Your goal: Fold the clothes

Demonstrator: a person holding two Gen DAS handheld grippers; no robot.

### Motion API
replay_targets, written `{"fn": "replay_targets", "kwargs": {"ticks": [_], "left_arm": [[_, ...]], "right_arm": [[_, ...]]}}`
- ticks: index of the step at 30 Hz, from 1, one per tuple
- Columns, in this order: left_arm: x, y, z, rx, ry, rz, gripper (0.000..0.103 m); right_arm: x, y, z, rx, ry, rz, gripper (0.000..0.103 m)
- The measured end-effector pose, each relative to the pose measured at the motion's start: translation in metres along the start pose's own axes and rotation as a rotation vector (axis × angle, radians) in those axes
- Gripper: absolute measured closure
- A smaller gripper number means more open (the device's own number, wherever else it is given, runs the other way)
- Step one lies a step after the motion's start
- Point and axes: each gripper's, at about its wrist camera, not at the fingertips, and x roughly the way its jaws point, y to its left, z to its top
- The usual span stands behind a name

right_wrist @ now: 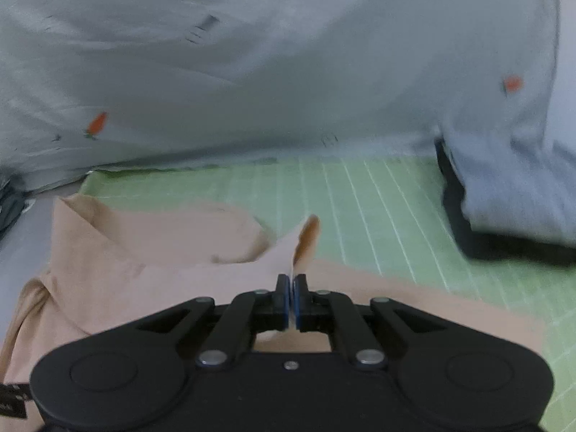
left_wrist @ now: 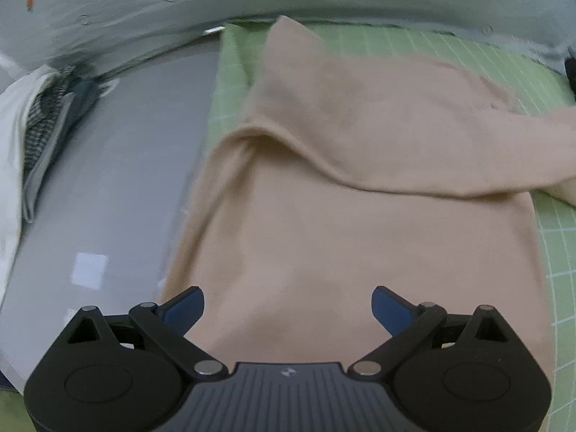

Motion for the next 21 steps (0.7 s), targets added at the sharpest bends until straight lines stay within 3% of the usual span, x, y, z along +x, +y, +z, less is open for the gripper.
{"fn": "replay_targets", "kwargs": {"ticks": [8,14,18,21], "left_arm": [[0.025,-0.015,-0.005,-0.037,0.084,0.060,0.004],[0.029,-0.008,-0.008,-0.101,0.096,0.074,0.000],[0.030,0.000,-0.011,-0.149,0.103,0.059,0.000],[0.029,0.006,-0.013,-0.150,0.104,0.048,0.000]], "right_arm": [[0.038,-0.034,-0.005,-0.007,0.036,0.060,0.100],[0.029,-0.075,0.009,-0.007,-0.073,-0.077,0.103],[0.041,-0.107,0.009,0.057,-0.017,-0.087,0.103],[0.041,-0.104,0.003,0.075,0.011,-0.052,0.097]]}}
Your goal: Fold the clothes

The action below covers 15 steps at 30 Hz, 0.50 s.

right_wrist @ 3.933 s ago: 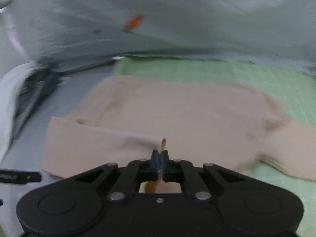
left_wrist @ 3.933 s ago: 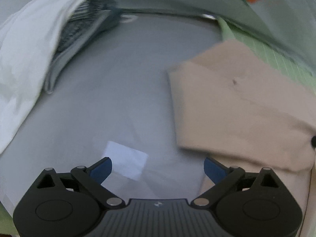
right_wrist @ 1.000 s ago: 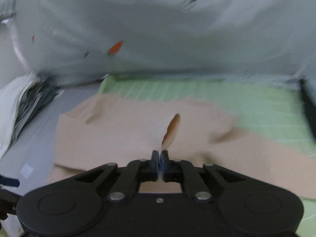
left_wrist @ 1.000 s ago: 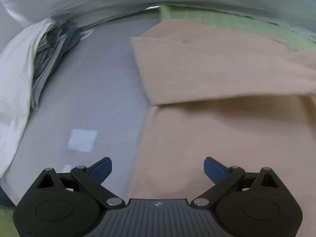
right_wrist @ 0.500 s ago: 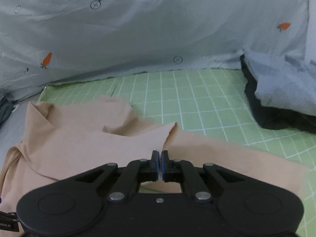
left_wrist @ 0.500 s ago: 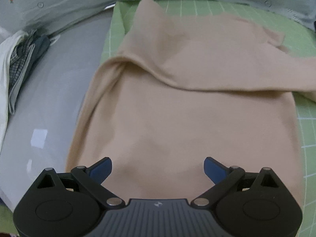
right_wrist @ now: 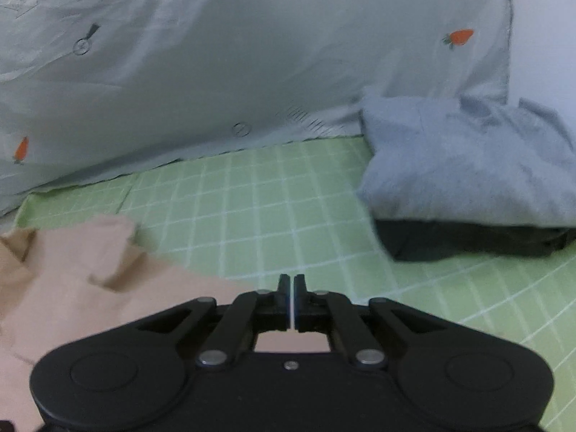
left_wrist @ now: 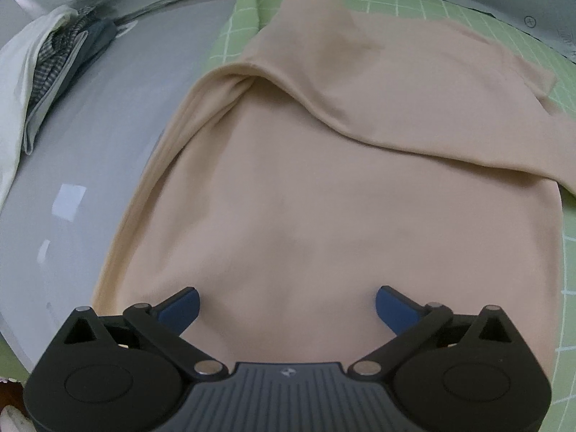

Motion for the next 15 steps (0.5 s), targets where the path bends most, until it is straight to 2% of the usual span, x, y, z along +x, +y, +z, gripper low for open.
{"fn": "replay_targets", "kwargs": {"ticks": [1,2,3,4,7,8,12,15], "left_arm": [[-0.001,0.003,-0.001,-0.001,-0.004,0.002,0.000],[-0.004,0.009,-0.003,-0.007,-0.015,0.002,0.000],[-0.006,0.016,-0.004,-0.017,-0.028,-0.001,0.000],[-0.009,0.022,-0.005,-0.028,-0.041,-0.004,0.000],[-0.016,0.052,-0.013,-0.075,-0.086,-0.017,0.000],[-0.018,0.063,-0.016,-0.087,-0.101,-0.016,0.000],[-0.023,0.109,-0.034,-0.086,-0.145,0.003,0.000],[-0.025,0.150,-0.050,-0.102,-0.150,0.002,0.000]], "right_arm": [[-0.002,0.006,-0.004,-0.001,0.004,0.005,0.088],[-0.004,0.014,-0.008,0.001,0.008,0.011,0.065],[-0.007,0.022,-0.013,0.004,0.011,0.017,0.050],[-0.010,0.032,-0.018,0.006,0.013,0.024,0.028],[-0.023,0.069,-0.033,-0.024,0.013,0.052,0.012],[-0.027,0.083,-0.038,-0.040,0.014,0.053,0.000],[-0.048,0.139,-0.061,-0.104,-0.019,0.012,0.000],[-0.066,0.184,-0.076,-0.118,-0.024,0.020,0.000]]}}
